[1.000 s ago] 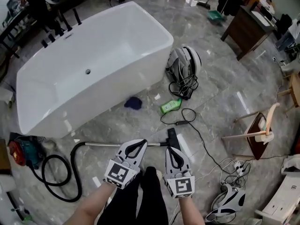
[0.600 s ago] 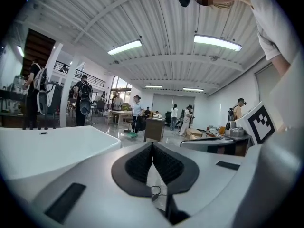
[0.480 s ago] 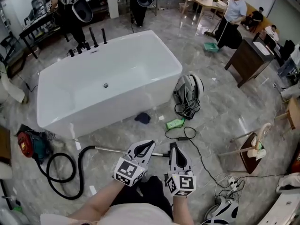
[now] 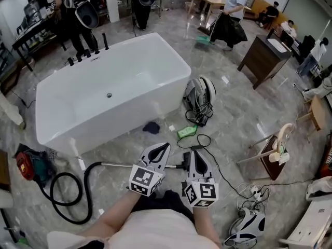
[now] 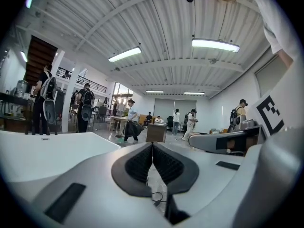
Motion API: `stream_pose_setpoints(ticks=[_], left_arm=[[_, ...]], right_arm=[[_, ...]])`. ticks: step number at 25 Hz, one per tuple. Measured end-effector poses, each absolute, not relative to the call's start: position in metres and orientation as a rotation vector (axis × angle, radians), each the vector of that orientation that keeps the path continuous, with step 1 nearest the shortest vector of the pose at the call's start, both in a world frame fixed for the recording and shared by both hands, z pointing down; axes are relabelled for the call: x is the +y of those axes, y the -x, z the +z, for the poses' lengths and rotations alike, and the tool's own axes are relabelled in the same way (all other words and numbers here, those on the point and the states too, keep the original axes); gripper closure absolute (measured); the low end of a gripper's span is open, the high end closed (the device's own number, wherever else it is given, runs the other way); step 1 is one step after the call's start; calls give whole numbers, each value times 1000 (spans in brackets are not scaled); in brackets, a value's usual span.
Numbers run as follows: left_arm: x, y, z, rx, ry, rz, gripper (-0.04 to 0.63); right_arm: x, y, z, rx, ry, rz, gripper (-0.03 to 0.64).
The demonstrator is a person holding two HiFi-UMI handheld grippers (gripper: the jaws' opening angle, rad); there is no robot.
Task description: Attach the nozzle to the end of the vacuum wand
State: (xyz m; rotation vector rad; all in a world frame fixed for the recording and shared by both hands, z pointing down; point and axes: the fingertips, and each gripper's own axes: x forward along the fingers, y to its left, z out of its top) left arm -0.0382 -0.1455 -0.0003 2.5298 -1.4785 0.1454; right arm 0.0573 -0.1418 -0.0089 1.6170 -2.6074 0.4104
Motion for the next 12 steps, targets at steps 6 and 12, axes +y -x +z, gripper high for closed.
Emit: stream_pose_setpoints(ticks=[6, 12], left_arm=[[-146, 27, 5, -1441, -2556, 172, 584], [-154, 23, -2, -1426, -2573, 161, 584]], right_arm=[[-140, -57, -8, -2610, -1609, 399, 601], [-144, -54, -12, -2613, -1600, 392, 601]])
